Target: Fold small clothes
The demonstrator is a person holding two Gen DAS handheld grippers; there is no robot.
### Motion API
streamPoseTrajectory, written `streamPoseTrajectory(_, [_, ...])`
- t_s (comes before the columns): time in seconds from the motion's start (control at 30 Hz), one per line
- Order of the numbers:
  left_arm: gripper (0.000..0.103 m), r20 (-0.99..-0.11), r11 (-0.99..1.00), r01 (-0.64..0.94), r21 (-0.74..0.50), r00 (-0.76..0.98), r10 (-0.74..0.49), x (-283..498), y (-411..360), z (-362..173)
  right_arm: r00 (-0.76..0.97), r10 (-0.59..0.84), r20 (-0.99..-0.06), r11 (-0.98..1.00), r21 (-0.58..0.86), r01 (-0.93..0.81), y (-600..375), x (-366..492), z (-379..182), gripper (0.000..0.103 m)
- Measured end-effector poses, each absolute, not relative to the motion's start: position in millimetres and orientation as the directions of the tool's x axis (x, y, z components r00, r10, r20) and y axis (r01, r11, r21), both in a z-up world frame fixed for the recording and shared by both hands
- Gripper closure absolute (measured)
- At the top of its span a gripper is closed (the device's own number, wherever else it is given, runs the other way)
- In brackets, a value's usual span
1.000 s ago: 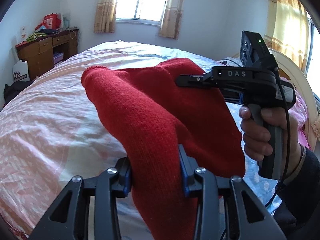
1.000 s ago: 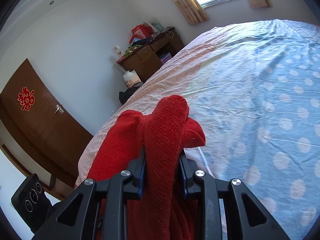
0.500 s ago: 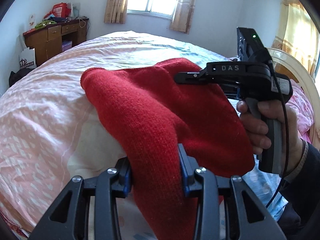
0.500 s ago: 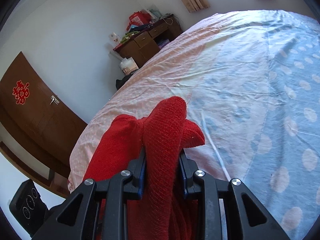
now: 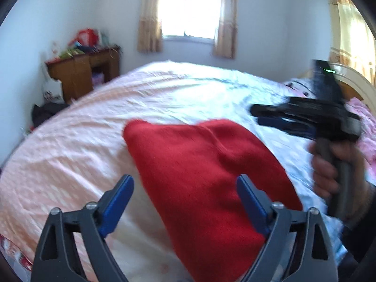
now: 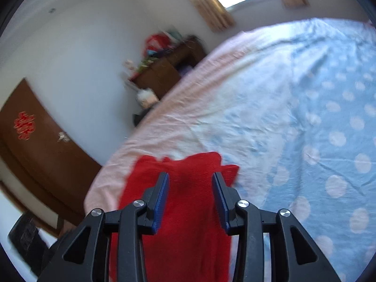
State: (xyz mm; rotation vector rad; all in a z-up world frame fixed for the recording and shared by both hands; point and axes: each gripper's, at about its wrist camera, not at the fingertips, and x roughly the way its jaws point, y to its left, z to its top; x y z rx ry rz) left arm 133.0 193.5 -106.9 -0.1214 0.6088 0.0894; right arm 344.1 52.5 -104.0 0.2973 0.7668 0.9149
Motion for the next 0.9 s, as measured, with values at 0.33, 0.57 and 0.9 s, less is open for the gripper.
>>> streamPoseTrajectory(0.33, [0.002, -0.681, 0.954, -0.292, -0.063, 0.712, 0.173, 154.8, 221.9, -150.2, 0.277, 0.745, -0.607, 0.623, 0.483, -0.615, 68.8, 315.9, -148.8, 0.053])
streamPoseTrajectory(0.57, [0.002, -0.683, 0.957, -0.285, -0.061, 0.711, 0.168, 139.1, 217.2, -132.5, 0.384, 0.730, -0.566, 0.665, 0.460, -0.588, 44.5, 301.2, -116.3, 0.052])
streamPoseTrajectory(0.9, [0.002, -0.602, 0.969, -0.240, -0.054, 0.782, 0.160, 111.4, 193.7, -91.6, 0.651, 0.548, -0.525, 0.813, 0.150, -0.563, 22.1, 215.9, -78.7, 0.038])
